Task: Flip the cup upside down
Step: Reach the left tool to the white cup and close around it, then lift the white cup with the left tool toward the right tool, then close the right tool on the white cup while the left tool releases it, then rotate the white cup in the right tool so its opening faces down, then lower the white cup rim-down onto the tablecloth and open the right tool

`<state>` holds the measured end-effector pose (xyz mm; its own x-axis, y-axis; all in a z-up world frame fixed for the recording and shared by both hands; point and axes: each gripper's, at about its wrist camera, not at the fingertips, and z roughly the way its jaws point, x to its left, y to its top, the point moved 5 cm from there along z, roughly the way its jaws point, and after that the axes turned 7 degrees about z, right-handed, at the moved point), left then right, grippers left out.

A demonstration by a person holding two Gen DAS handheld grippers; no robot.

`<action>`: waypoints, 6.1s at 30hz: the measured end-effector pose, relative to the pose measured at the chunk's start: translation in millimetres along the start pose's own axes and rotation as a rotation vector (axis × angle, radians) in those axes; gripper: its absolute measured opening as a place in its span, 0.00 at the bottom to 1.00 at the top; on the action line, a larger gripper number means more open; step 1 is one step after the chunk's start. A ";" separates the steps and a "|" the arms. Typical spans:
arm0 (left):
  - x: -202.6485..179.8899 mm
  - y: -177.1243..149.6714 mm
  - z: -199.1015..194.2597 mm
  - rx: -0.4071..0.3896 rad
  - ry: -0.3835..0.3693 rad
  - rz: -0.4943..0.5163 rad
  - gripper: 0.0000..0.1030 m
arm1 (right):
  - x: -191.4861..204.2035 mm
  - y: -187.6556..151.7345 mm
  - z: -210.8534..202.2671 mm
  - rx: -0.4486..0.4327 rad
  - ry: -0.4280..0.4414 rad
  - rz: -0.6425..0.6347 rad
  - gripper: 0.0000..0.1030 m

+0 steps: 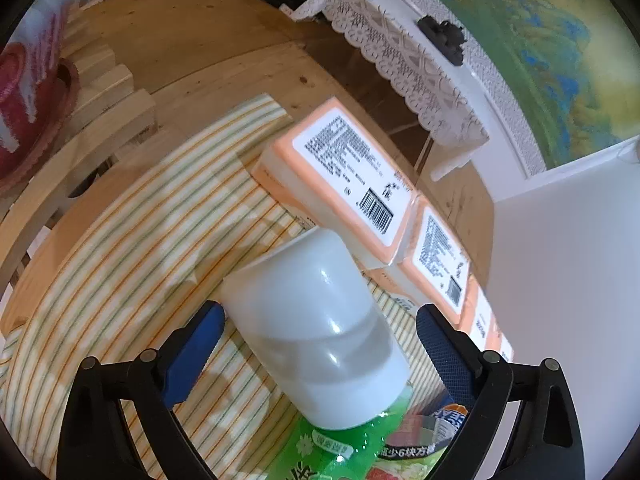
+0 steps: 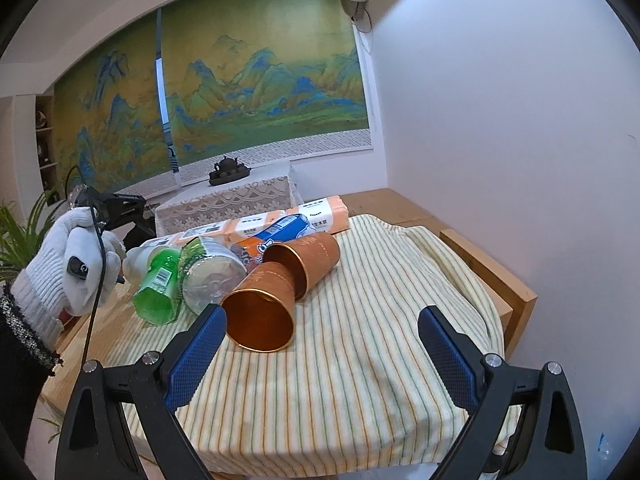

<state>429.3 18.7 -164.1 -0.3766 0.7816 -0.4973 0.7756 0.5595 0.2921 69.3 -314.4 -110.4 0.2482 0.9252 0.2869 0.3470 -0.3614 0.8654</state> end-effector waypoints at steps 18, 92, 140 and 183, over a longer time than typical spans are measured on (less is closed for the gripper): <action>25.0 12.9 -8.4 -0.034 0.048 0.039 0.81 | -4.4 -3.3 2.2 0.012 -0.005 0.013 0.92; 148.8 -163.4 -180.6 -0.126 -0.047 0.503 0.92 | 249.2 7.3 76.8 0.515 0.536 -0.546 0.92; 187.8 -206.8 -214.3 -0.209 -0.021 0.548 0.93 | 318.3 -58.1 120.5 0.786 0.452 -0.793 0.68; 138.7 -237.6 -196.7 -0.177 -0.061 0.630 0.93 | 181.4 -27.0 67.8 0.449 0.364 -0.490 0.68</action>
<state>93.1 48.4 -141.8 0.1562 0.9604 -0.2309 0.7412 0.0405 0.6700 166.3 -144.6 -109.6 -0.3169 0.9435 0.0971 0.6947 0.1612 0.7010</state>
